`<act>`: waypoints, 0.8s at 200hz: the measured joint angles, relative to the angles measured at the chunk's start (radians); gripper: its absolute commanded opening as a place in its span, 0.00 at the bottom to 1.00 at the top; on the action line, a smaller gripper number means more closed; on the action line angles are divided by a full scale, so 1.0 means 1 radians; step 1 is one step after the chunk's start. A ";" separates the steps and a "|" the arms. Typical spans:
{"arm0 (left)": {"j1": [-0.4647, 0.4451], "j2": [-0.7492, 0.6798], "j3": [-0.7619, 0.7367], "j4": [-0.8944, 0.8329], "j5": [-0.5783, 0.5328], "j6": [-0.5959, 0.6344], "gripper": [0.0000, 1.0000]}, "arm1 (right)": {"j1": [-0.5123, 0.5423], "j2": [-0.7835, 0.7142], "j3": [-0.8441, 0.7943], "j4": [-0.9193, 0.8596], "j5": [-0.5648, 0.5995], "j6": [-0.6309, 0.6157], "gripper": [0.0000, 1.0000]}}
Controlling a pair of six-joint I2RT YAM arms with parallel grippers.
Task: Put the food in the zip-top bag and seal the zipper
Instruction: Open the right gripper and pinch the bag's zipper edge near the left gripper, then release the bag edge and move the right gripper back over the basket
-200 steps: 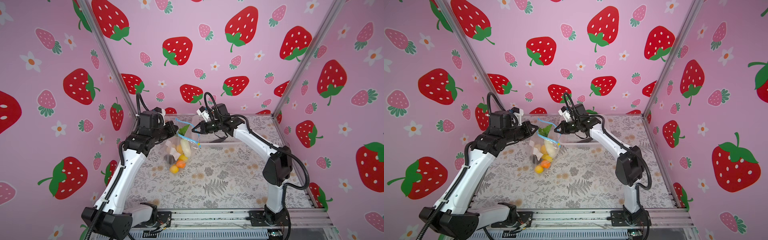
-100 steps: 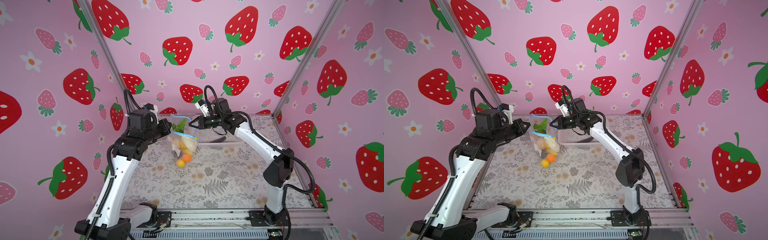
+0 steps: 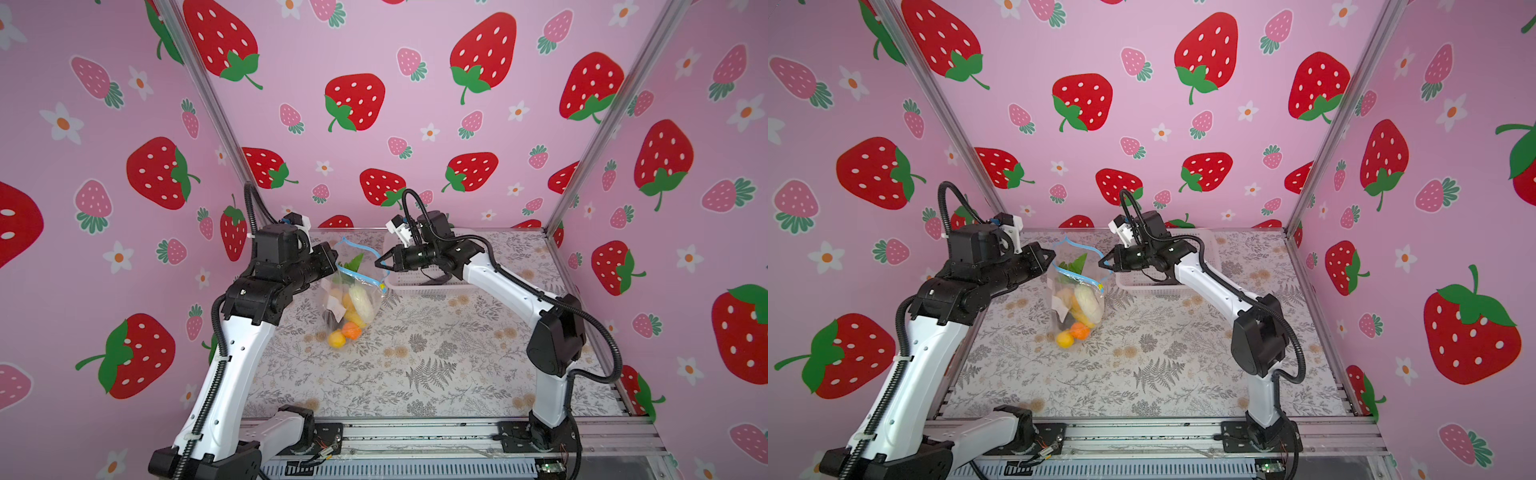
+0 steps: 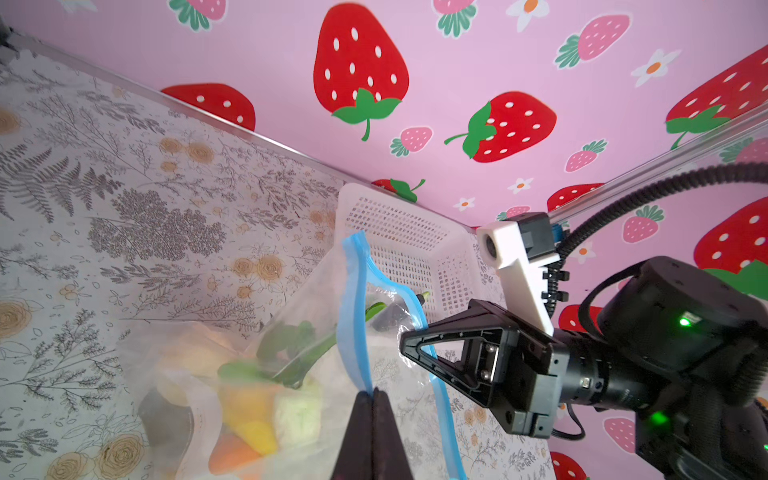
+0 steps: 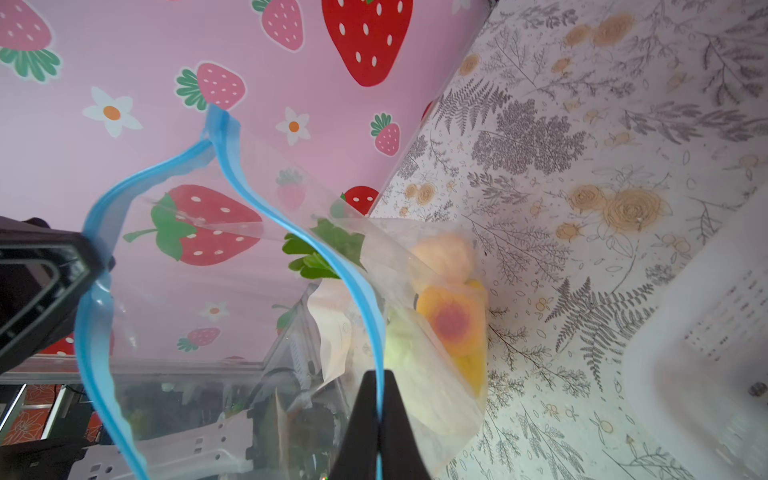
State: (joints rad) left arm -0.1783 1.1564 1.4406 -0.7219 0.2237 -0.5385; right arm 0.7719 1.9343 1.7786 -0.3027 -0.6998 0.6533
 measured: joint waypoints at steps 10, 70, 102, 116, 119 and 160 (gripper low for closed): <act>0.000 0.019 -0.019 0.007 0.017 -0.004 0.00 | -0.003 0.000 -0.024 0.005 0.000 0.004 0.09; 0.000 0.068 -0.066 0.071 0.092 -0.016 0.00 | -0.037 -0.008 -0.054 0.026 0.018 0.004 0.32; -0.002 0.068 -0.079 0.095 0.120 -0.021 0.00 | -0.065 -0.024 -0.056 0.025 0.042 -0.015 0.40; -0.003 0.068 -0.079 0.099 0.129 -0.024 0.00 | -0.079 -0.036 -0.056 0.024 0.057 -0.024 0.42; -0.005 0.068 -0.080 0.101 0.129 -0.024 0.00 | -0.081 -0.038 -0.056 0.024 0.059 -0.027 0.43; -0.014 0.069 -0.089 0.119 0.152 -0.031 0.00 | -0.128 -0.082 -0.060 0.015 0.073 -0.085 0.46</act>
State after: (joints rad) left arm -0.1925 1.2259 1.3518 -0.6025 0.3756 -0.5690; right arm 0.6437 1.8526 1.7187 -0.2874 -0.6266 0.5678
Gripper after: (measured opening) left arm 0.047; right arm 0.462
